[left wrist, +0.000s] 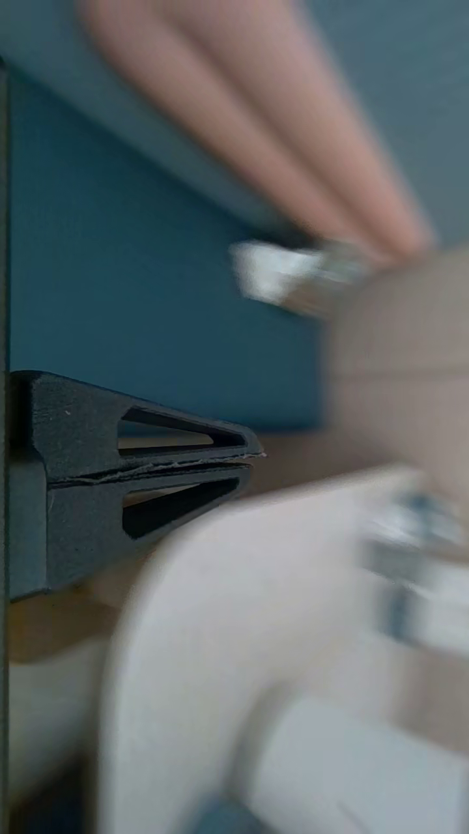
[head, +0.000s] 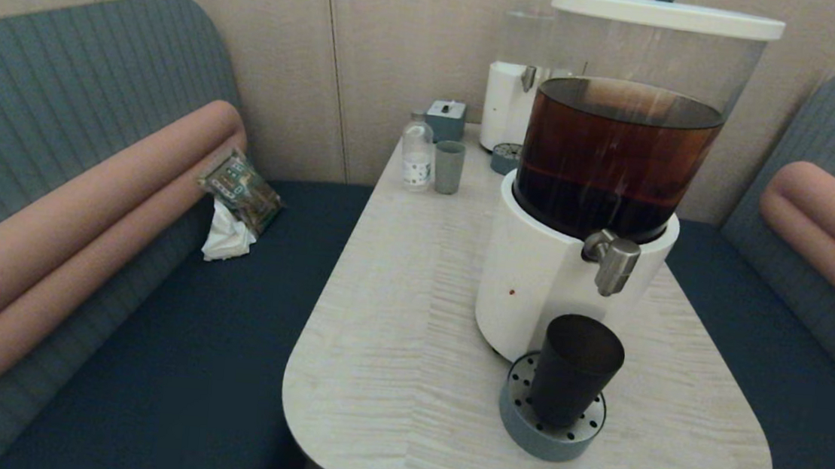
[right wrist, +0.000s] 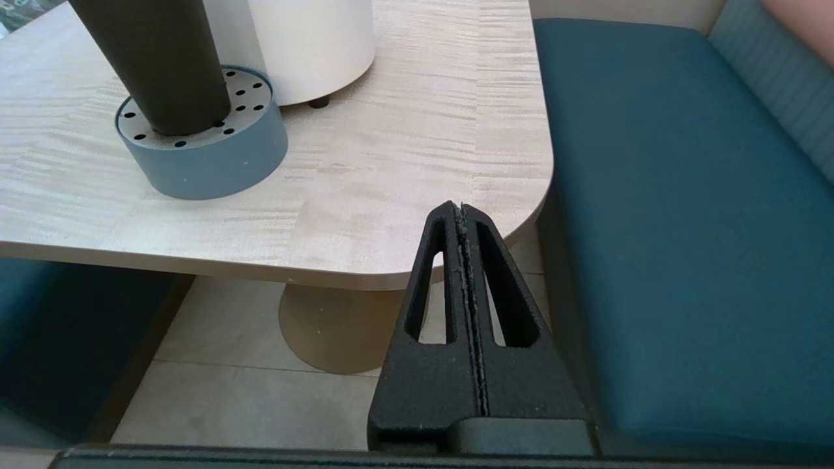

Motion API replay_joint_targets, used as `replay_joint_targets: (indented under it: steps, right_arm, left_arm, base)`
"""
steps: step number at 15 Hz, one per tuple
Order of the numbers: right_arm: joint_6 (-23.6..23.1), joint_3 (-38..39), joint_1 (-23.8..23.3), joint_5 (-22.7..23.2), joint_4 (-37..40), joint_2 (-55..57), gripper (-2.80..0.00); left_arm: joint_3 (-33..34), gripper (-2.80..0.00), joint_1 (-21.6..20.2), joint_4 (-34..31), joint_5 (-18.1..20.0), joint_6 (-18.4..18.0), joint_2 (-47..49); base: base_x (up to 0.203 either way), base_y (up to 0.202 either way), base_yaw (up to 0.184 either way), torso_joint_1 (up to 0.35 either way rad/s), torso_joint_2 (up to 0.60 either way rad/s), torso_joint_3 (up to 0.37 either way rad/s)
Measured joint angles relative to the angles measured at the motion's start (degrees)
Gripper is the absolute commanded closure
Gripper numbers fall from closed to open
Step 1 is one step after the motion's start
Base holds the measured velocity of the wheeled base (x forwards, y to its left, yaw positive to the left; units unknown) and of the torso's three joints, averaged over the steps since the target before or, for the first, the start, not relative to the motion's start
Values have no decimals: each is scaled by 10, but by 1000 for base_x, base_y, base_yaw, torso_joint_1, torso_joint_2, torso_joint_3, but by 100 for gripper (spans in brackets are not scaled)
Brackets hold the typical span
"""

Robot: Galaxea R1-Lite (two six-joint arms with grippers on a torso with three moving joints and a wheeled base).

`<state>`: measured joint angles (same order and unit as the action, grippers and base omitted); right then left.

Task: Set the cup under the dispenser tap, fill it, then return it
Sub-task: Turn on the faucet

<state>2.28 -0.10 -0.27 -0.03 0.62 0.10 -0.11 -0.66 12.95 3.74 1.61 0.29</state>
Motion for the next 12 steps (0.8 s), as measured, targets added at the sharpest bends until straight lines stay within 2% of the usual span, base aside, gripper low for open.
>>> replay_joint_targets:
  steps: [5,12]
  right_arm:
    - [0,0,0,0,0,0,0]
    - [0,0,0,0,0,0,0]
  left_arm:
    - [1,0,0,-126,-45,-2,-2]
    - [-1,0,0,-138,-42,-15,-2]
  base:
    - [0,0,0,0,0,0]
    - [0,0,0,0,0,0]
